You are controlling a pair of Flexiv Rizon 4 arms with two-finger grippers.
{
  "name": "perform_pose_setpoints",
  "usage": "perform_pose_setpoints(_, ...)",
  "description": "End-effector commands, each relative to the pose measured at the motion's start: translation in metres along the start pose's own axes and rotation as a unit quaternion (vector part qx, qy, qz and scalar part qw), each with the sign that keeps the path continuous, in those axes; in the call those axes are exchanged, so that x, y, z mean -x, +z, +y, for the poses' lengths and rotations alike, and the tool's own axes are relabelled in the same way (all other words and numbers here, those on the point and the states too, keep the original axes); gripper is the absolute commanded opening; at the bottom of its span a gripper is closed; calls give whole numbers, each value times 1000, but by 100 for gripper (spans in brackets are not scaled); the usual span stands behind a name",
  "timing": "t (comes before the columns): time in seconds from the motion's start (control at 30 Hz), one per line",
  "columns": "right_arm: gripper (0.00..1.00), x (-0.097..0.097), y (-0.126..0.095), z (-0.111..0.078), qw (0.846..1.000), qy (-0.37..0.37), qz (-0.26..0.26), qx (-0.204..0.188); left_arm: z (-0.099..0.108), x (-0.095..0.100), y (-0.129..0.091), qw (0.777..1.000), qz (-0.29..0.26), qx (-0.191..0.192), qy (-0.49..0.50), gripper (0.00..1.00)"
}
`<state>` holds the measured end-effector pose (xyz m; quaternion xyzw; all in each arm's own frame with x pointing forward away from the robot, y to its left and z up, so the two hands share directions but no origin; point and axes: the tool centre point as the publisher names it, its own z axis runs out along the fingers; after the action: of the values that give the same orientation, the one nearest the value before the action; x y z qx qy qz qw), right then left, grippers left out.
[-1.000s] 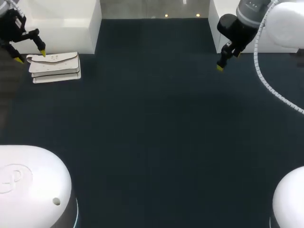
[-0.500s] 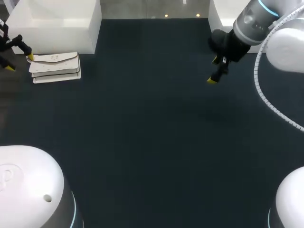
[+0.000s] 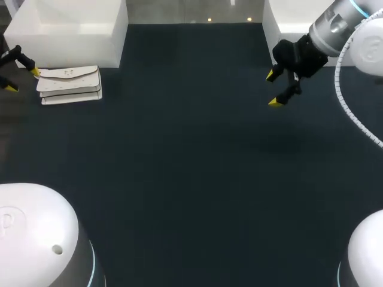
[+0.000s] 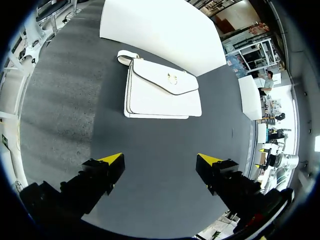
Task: Pick up the bag, open it, inspect its contents, close it, and place it on the opposite side
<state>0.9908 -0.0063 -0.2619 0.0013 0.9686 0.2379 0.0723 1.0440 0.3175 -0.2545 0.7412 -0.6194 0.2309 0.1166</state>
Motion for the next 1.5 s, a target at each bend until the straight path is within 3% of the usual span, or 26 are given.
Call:
perform_pose_setpoints(0.03,100,5,23,16,1000,-17,13,-19,-12,7,6,1000,26,0,-4,100)
perform_pose_setpoints(0.43,100,13,75,19,999,-22,36,28,-35,27,5,997,74,-7,-10,100)
perform_pose_setpoints(0.73,100,24,95,23,997,-36,49,40,-34,32,11,995,93,-6,-18,100)
perform_pose_setpoints(1.1,100,31,106,25,997,-32,47,48,-34,48,16,992,115,-42,-36,100)
perform_pose_setpoints(1.3,100,31,106,25,997,-32,47,48,-52,61,25,988,137,-67,-36,100)
perform_pose_setpoints(1.5,100,31,106,25,997,-32,47,48,-77,67,35,986,154,-61,-32,100)
